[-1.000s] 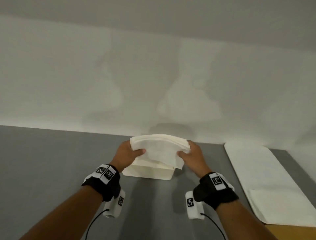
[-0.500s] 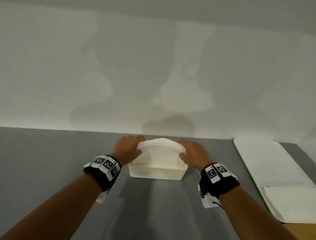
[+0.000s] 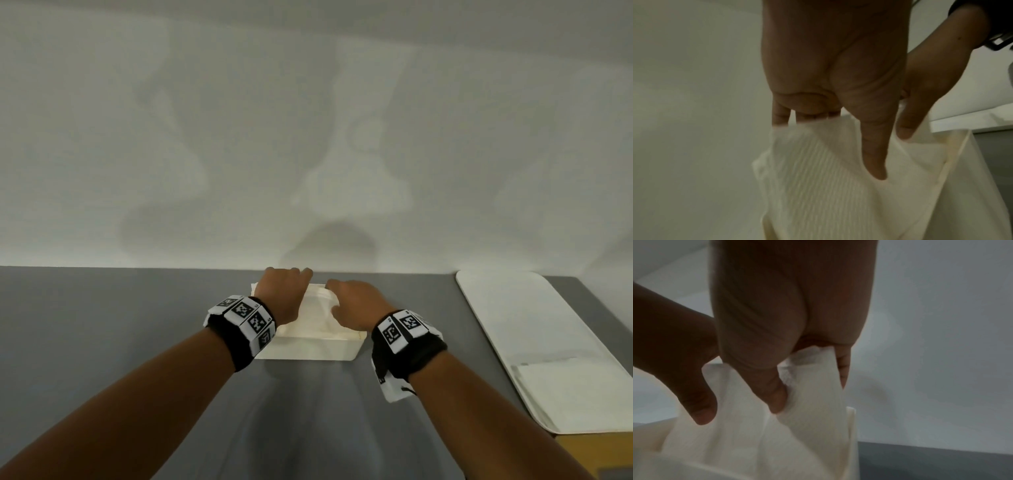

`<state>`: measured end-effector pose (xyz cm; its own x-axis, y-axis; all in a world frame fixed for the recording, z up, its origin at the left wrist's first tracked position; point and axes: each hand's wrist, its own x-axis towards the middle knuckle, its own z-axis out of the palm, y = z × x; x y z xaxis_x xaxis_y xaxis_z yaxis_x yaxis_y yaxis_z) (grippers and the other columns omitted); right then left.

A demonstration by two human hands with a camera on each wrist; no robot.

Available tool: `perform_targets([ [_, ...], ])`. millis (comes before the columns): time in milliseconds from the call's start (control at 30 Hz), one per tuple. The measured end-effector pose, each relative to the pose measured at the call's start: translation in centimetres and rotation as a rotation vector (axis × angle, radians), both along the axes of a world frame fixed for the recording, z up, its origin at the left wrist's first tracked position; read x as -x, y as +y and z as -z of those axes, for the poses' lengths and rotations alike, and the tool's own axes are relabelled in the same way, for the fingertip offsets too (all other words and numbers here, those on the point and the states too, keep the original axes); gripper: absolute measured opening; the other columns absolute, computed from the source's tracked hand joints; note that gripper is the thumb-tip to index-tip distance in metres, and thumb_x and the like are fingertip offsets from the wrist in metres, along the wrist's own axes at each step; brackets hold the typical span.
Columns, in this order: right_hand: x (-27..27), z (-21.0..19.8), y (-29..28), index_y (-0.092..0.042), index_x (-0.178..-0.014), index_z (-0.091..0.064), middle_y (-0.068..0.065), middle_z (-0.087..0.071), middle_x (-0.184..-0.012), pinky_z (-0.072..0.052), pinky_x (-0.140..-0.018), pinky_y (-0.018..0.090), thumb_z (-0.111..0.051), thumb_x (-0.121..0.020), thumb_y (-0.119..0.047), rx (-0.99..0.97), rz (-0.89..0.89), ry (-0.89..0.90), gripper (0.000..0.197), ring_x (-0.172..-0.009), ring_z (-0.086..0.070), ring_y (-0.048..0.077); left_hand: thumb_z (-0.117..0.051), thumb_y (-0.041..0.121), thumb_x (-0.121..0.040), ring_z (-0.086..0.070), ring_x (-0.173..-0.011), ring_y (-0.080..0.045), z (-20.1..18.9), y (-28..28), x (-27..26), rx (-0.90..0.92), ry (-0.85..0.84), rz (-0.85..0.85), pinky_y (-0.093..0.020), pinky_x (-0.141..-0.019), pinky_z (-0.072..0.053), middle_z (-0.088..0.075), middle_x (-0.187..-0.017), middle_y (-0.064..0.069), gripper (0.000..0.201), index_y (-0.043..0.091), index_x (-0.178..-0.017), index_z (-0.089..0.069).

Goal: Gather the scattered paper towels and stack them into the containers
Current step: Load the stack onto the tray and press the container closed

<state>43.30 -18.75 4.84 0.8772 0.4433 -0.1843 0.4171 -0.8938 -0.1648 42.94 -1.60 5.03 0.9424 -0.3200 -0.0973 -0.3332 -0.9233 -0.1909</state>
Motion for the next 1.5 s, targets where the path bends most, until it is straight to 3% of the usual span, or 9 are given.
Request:
perform_targets([
  [133, 0.6, 0.5, -0.2, -0.020, -0.137, -0.039, 0.007, -0.061, -0.121, -0.047, -0.086, 0.035, -0.054, -0.087, -0.018, 0.075, -0.018, 0.081, 0.052, -0.107, -0.059, 0.030, -0.073, 0.025, -0.078, -0.065, -0.098, -0.027, 0.9, -0.6, 0.0, 0.020, 0.093, 0.048, -0.035, -0.079, -0.048, -0.064, -0.112, -0.005, 0.061, 0.013, -0.129, -0.041],
  [300, 0.0, -0.2, -1.2, -0.017, -0.111, -0.061, 0.006, -0.066, -0.107, -0.046, -0.076, 0.030, -0.057, -0.083, -0.013, -0.100, 0.025, 0.097, 0.029, -0.097, -0.061, 0.026, -0.058, 0.018, -0.090, -0.063, -0.103, -0.028, 1.9, 0.0, -0.2, 0.115, 0.040, 0.099, -0.037, -0.084, -0.048, -0.064, -0.116, -0.005, 0.035, 0.015, -0.124, -0.050],
  [467, -0.4, -2.8, -2.9, -0.015, -0.106, -0.064, 0.000, -0.069, -0.100, -0.053, -0.075, 0.028, -0.076, -0.077, -0.015, -0.869, 0.317, 0.118, 0.032, -0.089, -0.066, 0.017, -0.072, 0.030, -0.081, -0.062, -0.094, -0.022, 0.8, 2.3, -0.8, 0.761, 0.127, -0.102, -0.033, -0.079, -0.048, -0.068, -0.104, 0.001, 0.033, 0.021, -0.111, -0.060],
  [567, 0.0, -2.7, -2.0, -0.013, -0.116, -0.060, 0.006, -0.069, -0.108, -0.056, -0.077, 0.031, -0.074, -0.078, -0.007, -1.248, 0.474, 0.354, 0.042, -0.097, -0.067, 0.021, -0.081, 0.027, -0.076, -0.065, -0.090, -0.012, 0.6, 1.9, -0.1, 1.273, 0.254, -0.216, -0.028, -0.077, -0.051, -0.069, -0.100, 0.006, 0.035, 0.025, -0.105, -0.063],
  [667, 0.0, -1.8, -0.1, -0.011, -0.117, -0.061, 0.007, -0.070, -0.109, -0.055, -0.087, 0.039, -0.068, -0.082, -0.005, -1.255, 0.492, 0.378, 0.036, -0.103, -0.066, 0.024, -0.085, 0.028, -0.070, -0.068, -0.099, -0.016, 1.3, 0.9, 0.3, 1.480, 0.277, -0.257, -0.034, -0.083, -0.056, -0.071, -0.107, 0.002, 0.048, 0.020, -0.112, -0.065],
  [833, -0.1, -2.0, 2.0, -0.020, -0.116, -0.056, -0.002, -0.064, -0.106, -0.051, -0.079, 0.026, -0.063, -0.082, -0.011, -1.061, 0.433, 0.118, 0.036, -0.095, -0.061, 0.014, -0.082, 0.018, -0.075, -0.067, -0.102, -0.016, 1.0, 0.2, 0.4, 1.700, 0.183, -0.336, -0.025, -0.080, -0.057, -0.070, -0.110, -0.001, 0.051, 0.013, -0.121, -0.060],
  [933, 0.2, -0.9, 2.6, -0.021, -0.126, -0.048, -0.002, -0.062, -0.111, -0.052, -0.085, 0.033, -0.059, -0.081, -0.011, -1.081, 0.495, 0.121, 0.047, -0.100, -0.059, 0.016, -0.083, 0.019, -0.074, -0.066, -0.105, -0.018, 1.4, -0.1, 0.7, 1.749, 0.192, -0.364, -0.035, -0.086, -0.057, -0.069, -0.114, -0.002, 0.056, 0.015, -0.124, -0.058],
  [1167, 0.8, 0.2, 2.8, -0.019, -0.123, -0.041, -0.005, -0.056, -0.102, -0.051, -0.080, 0.033, -0.043, -0.081, 0.005, -1.294, 0.688, 0.126, 0.048, -0.094, -0.058, 0.018, -0.077, 0.010, -0.077, -0.060, -0.097, -0.008, 0.9, -1.5, 1.1, 1.788, 0.182, -0.422, -0.026, -0.074, -0.054, -0.058, -0.110, 0.006, 0.061, 0.024, -0.123, -0.040],
  [1500, 0.1, -0.9, 3.8, -0.018, -0.120, -0.049, -0.006, -0.061, -0.100, -0.047, -0.070, 0.021, -0.047, -0.080, 0.003, -1.347, 0.607, 0.031, 0.045, -0.088, -0.060, 0.010, -0.073, 0.003, -0.077, -0.062, -0.095, -0.007, -0.2, -1.6, 0.5, 1.759, 0.078, -0.336, -0.018, -0.072, -0.050, -0.062, -0.106, 0.010, 0.050, 0.019, -0.119, -0.054],
])
